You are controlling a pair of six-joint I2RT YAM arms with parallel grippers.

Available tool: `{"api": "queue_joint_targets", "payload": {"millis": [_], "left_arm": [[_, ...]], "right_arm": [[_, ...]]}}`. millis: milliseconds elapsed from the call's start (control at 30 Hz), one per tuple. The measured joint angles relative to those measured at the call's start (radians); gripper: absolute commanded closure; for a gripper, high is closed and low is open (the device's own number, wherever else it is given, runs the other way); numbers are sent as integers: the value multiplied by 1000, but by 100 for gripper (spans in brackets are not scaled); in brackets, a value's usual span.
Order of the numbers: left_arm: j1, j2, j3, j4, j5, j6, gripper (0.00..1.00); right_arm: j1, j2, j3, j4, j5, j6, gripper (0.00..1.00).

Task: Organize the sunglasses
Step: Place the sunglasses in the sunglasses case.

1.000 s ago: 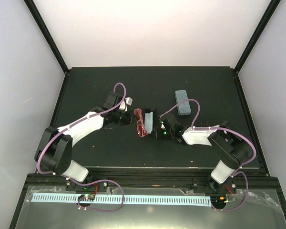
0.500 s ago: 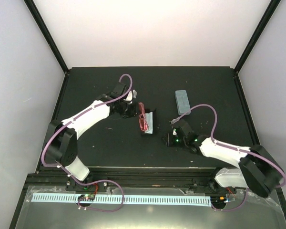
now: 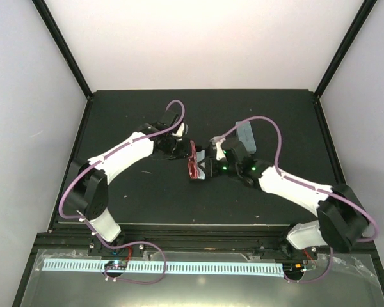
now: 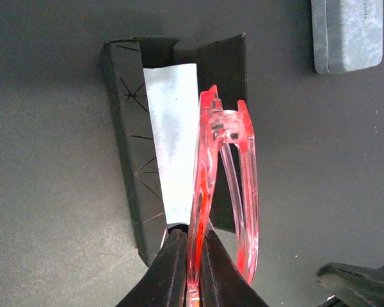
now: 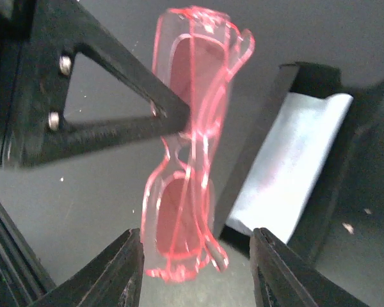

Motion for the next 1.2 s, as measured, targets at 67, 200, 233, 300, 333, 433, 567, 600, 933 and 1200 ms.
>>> {"api": "queue_joint_targets", "payload": {"millis": [67, 200, 233, 300, 333, 433, 567, 600, 933, 1200], "left_arm": [[-6, 2, 0, -3, 0, -4, 98], [-14, 4, 0, -4, -3, -8, 98], [-14, 4, 0, -4, -4, -8, 98], [-16, 5, 0, -5, -4, -12, 98], [-16, 4, 0, -4, -4, -14, 98], [-16, 4, 0, -4, -4, -18, 98], [-20, 5, 0, -3, -4, -22, 98], [-21, 8, 1, -1, -4, -23, 98], [-22, 32, 1, 4, -3, -34, 98], [-23, 32, 1, 17, 3, -47, 91]], "right_arm": [[10, 71, 60, -7, 3, -6, 54], [32, 150, 121, -18, 15, -18, 58], [38, 161, 130, -23, 23, -19, 59], [48, 179, 148, -37, 42, -21, 64], [53, 189, 160, -47, 58, -19, 66], [66, 218, 189, -72, 109, -14, 70], [80, 246, 219, -117, 188, -3, 75], [85, 252, 225, -125, 205, 0, 75], [146, 303, 294, -201, 376, 36, 89], [155, 303, 296, -202, 413, 63, 99]]}}
